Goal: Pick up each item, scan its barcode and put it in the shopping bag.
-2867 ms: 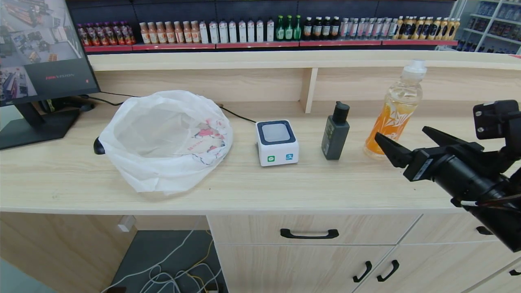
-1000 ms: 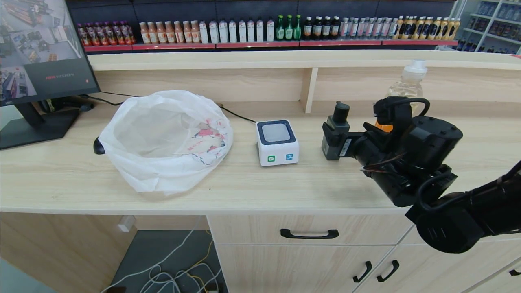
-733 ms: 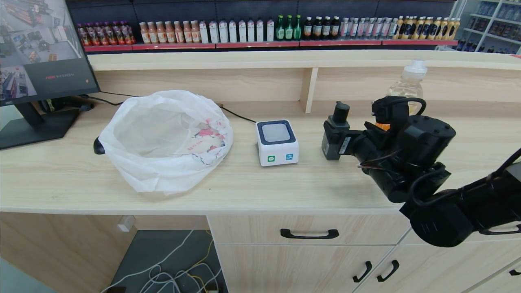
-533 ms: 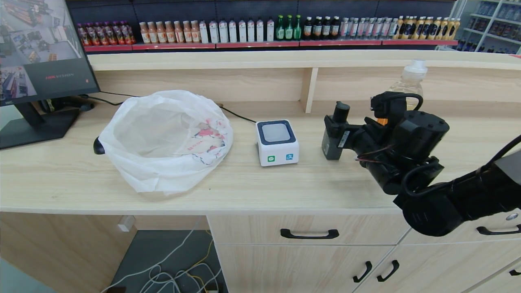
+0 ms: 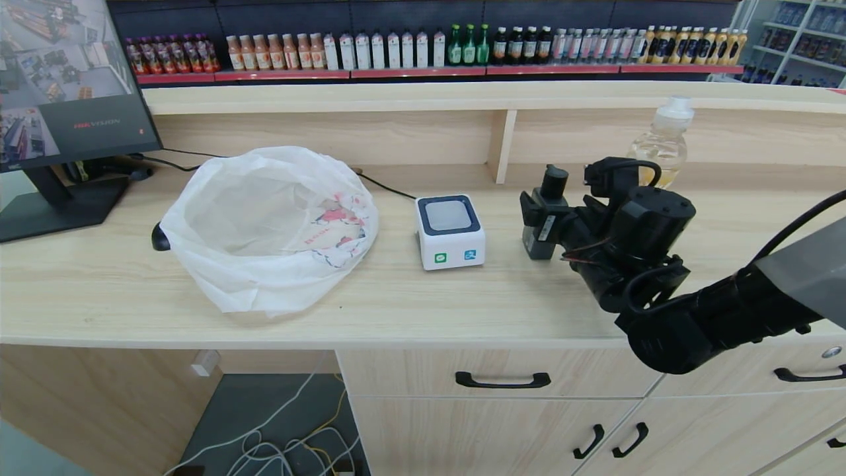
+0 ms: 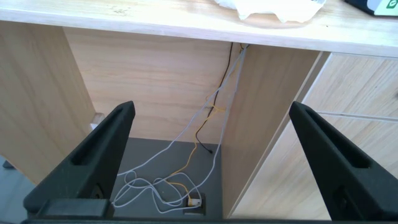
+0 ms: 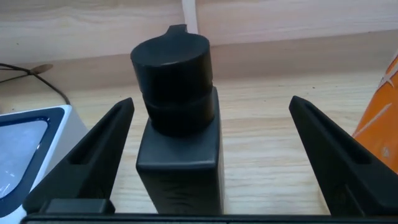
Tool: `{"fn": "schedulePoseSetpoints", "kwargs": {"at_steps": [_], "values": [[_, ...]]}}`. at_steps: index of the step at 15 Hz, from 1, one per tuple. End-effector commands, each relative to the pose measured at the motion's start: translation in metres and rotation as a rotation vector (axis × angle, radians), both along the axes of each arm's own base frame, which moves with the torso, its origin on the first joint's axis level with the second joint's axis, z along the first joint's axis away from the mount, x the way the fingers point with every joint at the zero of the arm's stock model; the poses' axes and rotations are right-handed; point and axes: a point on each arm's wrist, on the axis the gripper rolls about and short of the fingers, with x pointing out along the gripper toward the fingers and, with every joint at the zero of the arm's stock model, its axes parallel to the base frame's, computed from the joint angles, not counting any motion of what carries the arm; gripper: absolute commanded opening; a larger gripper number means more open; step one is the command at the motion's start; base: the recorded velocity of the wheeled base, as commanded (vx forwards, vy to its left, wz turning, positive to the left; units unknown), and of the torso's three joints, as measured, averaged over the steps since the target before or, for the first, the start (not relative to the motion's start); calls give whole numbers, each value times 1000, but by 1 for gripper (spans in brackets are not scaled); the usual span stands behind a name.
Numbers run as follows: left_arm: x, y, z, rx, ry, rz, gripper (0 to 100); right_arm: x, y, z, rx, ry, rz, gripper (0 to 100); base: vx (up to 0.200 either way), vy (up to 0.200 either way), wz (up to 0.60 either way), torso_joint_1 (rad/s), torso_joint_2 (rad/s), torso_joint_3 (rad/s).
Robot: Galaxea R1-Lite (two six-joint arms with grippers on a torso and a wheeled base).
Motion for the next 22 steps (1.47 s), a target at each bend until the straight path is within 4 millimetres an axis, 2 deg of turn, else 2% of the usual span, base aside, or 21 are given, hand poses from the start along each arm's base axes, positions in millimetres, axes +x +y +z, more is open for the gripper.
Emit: {"fn": "schedulePoseSetpoints", "kwargs": {"at_steps": [1,3,9,22], "values": [[0,0,0,0,0,1,100,8,4,-5,-4,-2,-2,100,0,0,0,0,0,0],[0,0,0,0,0,1,100,12,5,-2,-13,-26,-7,100,0,0,0,0,0,0],[0,0,0,0,0,1,100,8,3,-16,-17,-8,-6,100,0,0,0,0,0,0],[0,0,0,0,0,1,100,16,-3,-27,-14,8,-22,100,0,0,0,0,0,0]]}}
